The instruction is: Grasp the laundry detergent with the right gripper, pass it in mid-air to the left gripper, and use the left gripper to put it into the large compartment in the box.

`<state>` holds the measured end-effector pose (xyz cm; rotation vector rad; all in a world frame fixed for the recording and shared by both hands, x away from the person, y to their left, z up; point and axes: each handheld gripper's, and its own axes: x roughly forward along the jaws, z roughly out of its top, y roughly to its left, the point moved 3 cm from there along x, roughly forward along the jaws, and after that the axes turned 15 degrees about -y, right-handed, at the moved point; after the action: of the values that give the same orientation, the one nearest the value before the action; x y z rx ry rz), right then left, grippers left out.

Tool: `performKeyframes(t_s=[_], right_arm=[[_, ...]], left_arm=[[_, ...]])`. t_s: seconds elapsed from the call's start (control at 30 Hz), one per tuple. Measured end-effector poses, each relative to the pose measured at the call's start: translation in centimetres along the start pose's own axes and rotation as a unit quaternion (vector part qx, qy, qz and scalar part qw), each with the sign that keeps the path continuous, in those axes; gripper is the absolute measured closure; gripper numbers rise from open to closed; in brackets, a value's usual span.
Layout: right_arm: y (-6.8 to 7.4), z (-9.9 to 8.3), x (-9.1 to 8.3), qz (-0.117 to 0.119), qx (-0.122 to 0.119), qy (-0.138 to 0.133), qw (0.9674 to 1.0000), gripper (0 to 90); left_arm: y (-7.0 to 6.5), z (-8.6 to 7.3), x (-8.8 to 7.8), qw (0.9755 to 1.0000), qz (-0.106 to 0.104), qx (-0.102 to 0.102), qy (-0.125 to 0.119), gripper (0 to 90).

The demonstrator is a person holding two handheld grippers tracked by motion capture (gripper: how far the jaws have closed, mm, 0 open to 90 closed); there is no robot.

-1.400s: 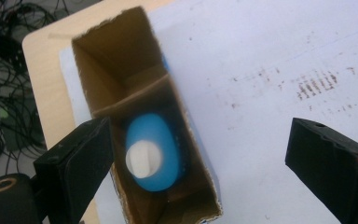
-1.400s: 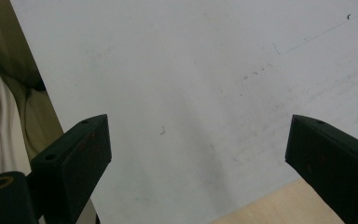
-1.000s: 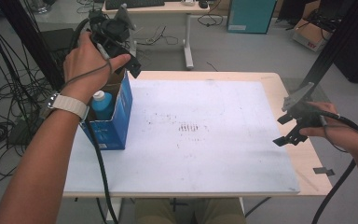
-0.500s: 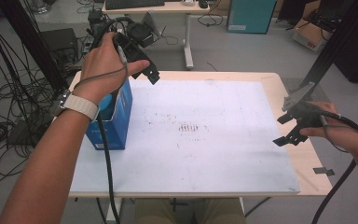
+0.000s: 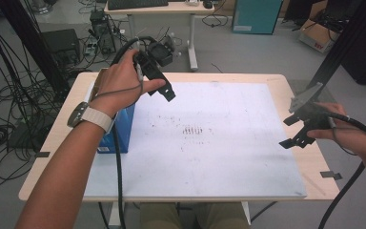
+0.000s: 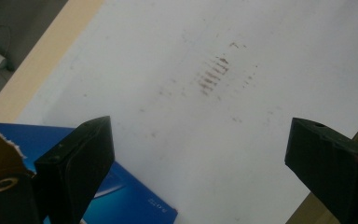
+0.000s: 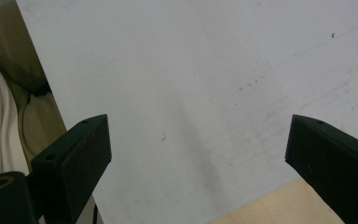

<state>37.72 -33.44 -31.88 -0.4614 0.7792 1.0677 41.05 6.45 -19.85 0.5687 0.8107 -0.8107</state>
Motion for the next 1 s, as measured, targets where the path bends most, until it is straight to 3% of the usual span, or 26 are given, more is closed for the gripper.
performKeyframes(t_s=[0.3,0.7,1.0], right_arm=[[0.3,0.2,0.1,-0.004,0.006,0.0,1.0,6.8],[0.3,0.1,0.2,-0.005,0.006,-0.001,1.0,6.8],[0.4,0.2,0.3,-0.002,0.003,0.0,1.0,6.8]], left_arm=[[-1.9,-0.8,2.3,0.9994,-0.022,0.028,0.003,8.4],[-2.5,-1.7,4.2,0.999,-0.033,0.029,-0.003,8.4],[-2.5,-1.9,4.3,0.999,-0.03,0.032,-0.002,8.5]])
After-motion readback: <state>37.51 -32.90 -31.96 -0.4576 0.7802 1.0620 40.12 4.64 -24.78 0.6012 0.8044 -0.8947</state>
